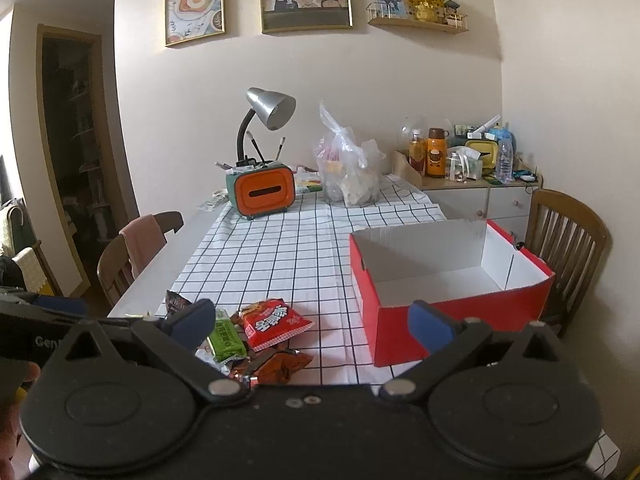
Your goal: Organize snacks
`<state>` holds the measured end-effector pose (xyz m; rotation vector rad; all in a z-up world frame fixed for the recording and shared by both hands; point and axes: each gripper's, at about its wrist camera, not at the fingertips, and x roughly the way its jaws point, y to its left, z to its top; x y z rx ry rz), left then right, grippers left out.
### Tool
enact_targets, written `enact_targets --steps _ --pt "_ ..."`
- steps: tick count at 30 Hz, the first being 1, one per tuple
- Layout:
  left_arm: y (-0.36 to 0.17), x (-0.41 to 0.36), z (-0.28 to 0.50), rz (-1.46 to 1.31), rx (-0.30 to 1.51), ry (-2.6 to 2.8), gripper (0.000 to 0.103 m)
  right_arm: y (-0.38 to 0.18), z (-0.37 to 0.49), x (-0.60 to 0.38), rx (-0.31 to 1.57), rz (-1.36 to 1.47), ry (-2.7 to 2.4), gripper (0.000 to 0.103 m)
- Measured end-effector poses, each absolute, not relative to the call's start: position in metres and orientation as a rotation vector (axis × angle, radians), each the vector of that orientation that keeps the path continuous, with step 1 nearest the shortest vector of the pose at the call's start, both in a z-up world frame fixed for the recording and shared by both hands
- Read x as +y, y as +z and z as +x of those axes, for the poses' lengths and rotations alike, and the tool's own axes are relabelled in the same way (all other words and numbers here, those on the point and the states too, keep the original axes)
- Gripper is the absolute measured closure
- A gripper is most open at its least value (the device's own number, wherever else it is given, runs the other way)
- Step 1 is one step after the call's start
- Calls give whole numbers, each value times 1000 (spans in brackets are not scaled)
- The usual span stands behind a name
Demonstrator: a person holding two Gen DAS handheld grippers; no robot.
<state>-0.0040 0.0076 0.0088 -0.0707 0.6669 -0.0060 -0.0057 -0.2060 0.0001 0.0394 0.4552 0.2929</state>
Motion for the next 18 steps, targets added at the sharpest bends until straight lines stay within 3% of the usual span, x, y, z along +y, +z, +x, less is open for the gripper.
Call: enact_targets --steps 18 --pt "10 8 -8 -65 653 -1 0 4 -12 -203 431 18 349 0"
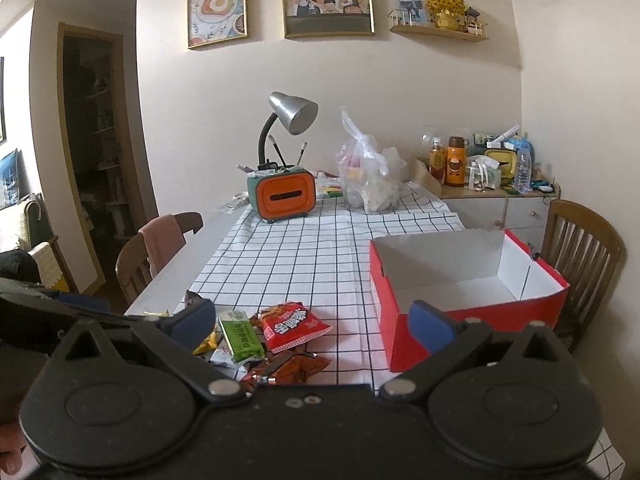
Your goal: Organize snacks
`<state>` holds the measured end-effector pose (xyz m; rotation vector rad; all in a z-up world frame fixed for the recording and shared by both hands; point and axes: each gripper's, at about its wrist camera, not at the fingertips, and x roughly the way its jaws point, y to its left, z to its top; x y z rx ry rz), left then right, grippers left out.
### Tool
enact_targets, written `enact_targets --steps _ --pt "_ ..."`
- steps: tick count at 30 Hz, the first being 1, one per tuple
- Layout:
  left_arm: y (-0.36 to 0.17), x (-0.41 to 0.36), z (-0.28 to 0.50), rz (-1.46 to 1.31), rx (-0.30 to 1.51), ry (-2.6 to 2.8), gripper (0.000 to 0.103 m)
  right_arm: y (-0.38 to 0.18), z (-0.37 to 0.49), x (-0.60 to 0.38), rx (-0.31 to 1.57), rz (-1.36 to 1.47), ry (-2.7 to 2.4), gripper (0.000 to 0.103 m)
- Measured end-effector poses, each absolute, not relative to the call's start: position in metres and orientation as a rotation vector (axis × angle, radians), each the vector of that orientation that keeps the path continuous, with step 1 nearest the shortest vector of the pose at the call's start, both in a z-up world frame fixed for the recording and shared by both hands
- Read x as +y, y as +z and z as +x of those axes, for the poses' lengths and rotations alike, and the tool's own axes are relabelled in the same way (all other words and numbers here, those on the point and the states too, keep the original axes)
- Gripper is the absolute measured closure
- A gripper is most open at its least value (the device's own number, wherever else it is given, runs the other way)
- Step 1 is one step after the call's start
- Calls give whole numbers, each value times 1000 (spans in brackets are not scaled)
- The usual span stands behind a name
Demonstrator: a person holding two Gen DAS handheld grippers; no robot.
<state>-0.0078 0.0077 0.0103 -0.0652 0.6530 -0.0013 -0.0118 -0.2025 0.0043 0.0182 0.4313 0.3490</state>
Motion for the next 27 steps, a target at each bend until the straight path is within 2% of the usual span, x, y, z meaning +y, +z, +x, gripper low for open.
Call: enact_targets --steps 27 --pt "15 16 -9 -54 607 8 0 4 -11 -197 423 13 313 0"
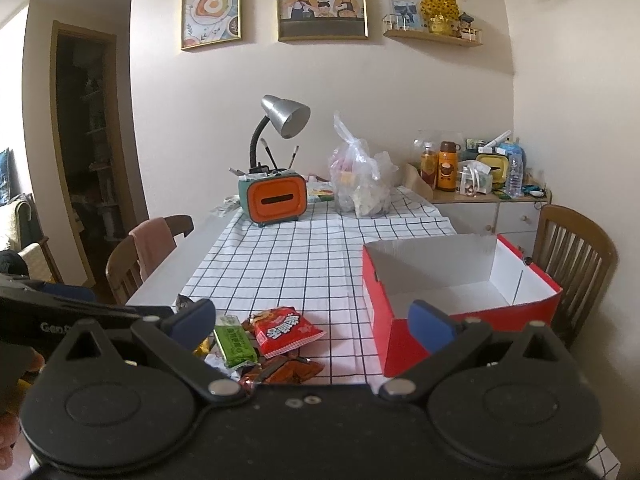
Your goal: Organize snacks
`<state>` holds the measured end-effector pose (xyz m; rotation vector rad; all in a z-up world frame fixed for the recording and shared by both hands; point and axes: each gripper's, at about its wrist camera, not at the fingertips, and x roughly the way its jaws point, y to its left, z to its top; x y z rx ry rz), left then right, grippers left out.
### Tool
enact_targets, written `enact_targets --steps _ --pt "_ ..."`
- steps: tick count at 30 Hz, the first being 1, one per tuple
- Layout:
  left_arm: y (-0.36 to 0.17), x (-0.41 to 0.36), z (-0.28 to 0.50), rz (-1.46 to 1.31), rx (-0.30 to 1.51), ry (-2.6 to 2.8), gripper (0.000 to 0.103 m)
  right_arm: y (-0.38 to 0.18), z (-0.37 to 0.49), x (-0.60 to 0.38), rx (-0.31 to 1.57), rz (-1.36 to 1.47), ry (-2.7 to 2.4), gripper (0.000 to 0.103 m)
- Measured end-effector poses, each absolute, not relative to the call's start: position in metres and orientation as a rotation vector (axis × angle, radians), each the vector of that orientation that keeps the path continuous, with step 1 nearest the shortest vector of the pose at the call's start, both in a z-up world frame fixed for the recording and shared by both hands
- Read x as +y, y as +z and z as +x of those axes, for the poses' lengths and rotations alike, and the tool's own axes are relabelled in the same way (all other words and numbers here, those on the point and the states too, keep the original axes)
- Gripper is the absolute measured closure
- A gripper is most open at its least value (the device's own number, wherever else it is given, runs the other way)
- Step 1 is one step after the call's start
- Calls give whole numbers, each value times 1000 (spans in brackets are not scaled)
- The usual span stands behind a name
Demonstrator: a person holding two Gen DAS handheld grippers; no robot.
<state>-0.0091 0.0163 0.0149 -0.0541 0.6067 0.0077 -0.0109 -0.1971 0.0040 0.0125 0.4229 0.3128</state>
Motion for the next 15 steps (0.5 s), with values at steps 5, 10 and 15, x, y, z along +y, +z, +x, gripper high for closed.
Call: enact_targets --steps 5,10,15 --pt "14 19 -9 -63 608 7 0 3 -11 -195 429 5 308 0" --pt "15 19 -9 -59 595 1 0 4 -9 -193 426 4 305 0" --pt "11 21 -6 -80 604 -3 0 0 -4 -192 439 3 331 0"
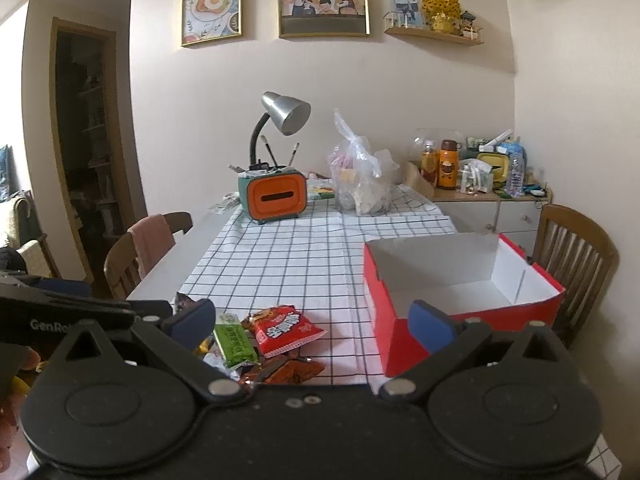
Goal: Organize snacks
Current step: 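Grasp the dark chocolate bar with the left gripper while the right grasps the brown-orange bag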
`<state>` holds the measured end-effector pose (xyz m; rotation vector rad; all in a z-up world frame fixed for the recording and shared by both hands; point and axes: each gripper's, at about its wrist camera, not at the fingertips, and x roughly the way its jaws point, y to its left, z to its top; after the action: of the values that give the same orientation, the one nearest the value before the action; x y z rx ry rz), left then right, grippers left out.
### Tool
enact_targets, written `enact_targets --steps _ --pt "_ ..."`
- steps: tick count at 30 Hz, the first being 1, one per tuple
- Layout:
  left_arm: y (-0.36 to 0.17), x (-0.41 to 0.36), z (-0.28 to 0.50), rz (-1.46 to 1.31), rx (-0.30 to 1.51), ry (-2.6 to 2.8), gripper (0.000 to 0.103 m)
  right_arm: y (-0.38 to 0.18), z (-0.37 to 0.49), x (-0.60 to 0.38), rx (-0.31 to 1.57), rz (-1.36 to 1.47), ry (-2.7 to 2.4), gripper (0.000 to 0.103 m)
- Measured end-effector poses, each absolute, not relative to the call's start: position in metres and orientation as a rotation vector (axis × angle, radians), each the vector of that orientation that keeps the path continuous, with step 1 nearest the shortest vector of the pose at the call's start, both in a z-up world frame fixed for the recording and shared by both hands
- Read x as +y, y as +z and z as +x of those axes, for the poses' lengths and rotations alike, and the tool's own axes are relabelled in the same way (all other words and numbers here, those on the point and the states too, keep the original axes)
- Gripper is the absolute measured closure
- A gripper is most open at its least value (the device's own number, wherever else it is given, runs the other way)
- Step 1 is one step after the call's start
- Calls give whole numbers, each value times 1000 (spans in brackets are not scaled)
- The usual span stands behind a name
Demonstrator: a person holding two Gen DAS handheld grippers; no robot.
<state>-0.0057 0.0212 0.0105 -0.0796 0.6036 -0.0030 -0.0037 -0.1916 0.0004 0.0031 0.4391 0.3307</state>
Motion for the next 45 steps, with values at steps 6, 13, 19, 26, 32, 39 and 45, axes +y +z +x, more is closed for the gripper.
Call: enact_targets --steps 6,13,19,26,32,39,45 --pt "-12 28 8 -106 708 10 0 -10 11 -182 479 -27 366 0" --pt "-33 54 25 -132 783 178 0 -31 39 -168 558 -70 417 1" --pt "-53 74 37 -123 840 188 0 -53 72 -164 659 -68 411 4" --pt "-77 74 54 -17 910 79 1 -78 111 -145 801 -36 389 8" --pt "-93 74 76 31 943 40 1 -103 144 -125 965 20 319 11" --pt "-108 70 98 84 983 -1 4 -126 172 -112 1128 115 199 13" --pt "-118 71 111 96 1016 -10 10 -139 177 -92 1171 63 197 14"
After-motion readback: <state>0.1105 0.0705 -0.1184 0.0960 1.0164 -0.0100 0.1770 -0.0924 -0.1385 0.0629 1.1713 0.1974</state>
